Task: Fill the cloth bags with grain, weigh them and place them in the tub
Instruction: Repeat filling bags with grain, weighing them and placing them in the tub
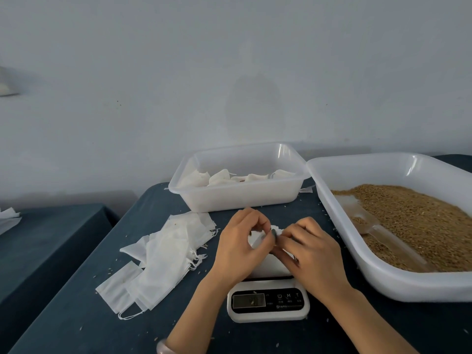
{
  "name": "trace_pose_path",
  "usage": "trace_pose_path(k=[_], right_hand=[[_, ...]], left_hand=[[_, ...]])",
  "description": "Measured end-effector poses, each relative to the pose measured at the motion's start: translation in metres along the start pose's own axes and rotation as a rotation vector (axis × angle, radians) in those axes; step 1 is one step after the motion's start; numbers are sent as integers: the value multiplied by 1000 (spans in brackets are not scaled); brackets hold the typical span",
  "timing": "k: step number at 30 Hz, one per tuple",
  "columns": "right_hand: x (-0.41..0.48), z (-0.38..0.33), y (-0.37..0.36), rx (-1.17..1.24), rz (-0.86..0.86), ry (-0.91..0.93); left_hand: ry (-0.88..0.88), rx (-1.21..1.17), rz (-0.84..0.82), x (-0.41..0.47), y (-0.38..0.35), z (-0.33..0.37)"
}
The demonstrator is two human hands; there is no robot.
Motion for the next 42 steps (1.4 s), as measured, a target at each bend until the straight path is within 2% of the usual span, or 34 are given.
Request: trace_pose_path(k=[2, 4, 7, 9, 15, 26, 33, 36, 42], right_hand=[[1, 2, 1, 65, 35, -23], [2, 5, 1, 114, 48, -50], [2, 6, -1, 163, 35, -52], [2, 7, -2, 193, 22, -48], [2, 3, -4, 225, -10, 2], [1, 1, -1, 204, 41, 31], [2, 2, 8, 291, 61, -97], [9, -4, 13, 284, 7, -177], [55, 10, 35, 20, -186, -256]], left_hand=[[-40, -46, -57, 0, 3, 3], [15, -76, -167, -1, 3, -2], [49, 29, -318, -3, -3, -8], [13, 99, -340, -4, -9, -12], [43, 205, -199, -2, -2, -21], [57, 283, -264, -4, -3, -29], [139, 160, -174, 0, 3, -35], [157, 74, -109, 2, 6, -38], [170, 31, 12, 3, 11, -44]])
Point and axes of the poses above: each hand's wrist, its own x-axis towards the middle knuckle, its own y-axis out of the back of the hand, z = x × y, the point moved 5 cm from there along x, towards the middle knuckle, and after that the axes turned 10 degrees about -x, right-handed, at the moved point
